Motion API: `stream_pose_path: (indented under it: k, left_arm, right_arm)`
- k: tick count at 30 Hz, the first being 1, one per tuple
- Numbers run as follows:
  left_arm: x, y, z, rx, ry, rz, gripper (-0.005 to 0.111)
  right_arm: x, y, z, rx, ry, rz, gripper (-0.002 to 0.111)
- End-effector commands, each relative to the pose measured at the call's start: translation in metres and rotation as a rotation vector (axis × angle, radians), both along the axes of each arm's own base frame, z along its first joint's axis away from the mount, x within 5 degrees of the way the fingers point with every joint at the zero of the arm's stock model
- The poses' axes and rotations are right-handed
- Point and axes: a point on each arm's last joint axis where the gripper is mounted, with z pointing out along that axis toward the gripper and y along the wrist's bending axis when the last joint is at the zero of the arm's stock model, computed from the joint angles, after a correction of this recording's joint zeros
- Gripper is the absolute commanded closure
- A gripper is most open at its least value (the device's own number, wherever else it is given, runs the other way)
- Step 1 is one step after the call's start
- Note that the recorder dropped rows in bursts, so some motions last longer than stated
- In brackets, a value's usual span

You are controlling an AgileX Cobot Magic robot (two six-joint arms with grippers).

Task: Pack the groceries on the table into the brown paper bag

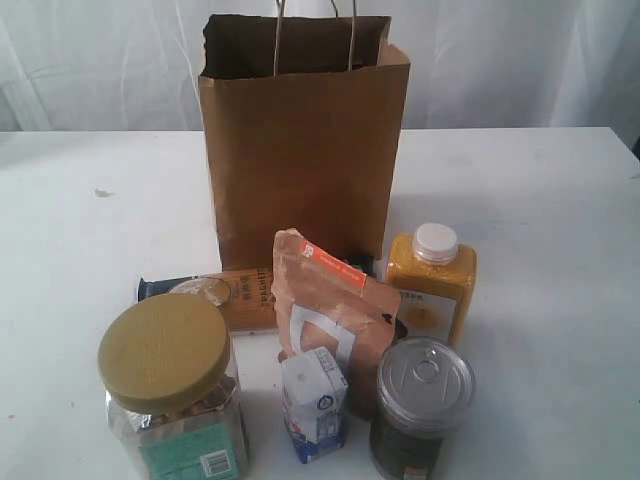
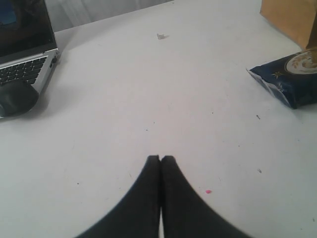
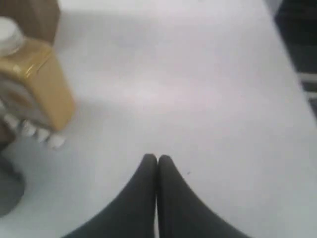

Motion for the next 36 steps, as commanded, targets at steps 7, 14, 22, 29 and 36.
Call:
stream_pose_path:
  k: [7, 14, 22, 29, 36]
  left_arm:
    - [0.0, 0.0, -0.001, -0.003, -0.003, 0.003, 0.107]
    - [0.0, 0.0, -0.001, -0.003, -0.003, 0.003, 0.107]
    - [0.0, 0.0, -0.001, -0.003, -0.003, 0.003, 0.107]
    - [0.0, 0.0, -0.001, -0.003, -0.003, 0.003, 0.107]
    - [0.0, 0.0, -0.001, -0.003, -0.003, 0.003, 0.107]
  right_arm:
    - [0.04, 0.04, -0.029, 0.167, 0.292, 0.336, 0.108]
    - [0.045, 0.06, -0.028, 0.235, 0.27, 0.501, 0.099]
    - [0.047, 0.061, -0.029, 0.248, 0.24, 0.484, 0.052]
    - [0.048, 0.06, -0.036, 0.273, 0.222, 0.441, 0.031]
    - [0.048, 0.066, -0.026, 0.313, 0.203, 0.492, 0.031]
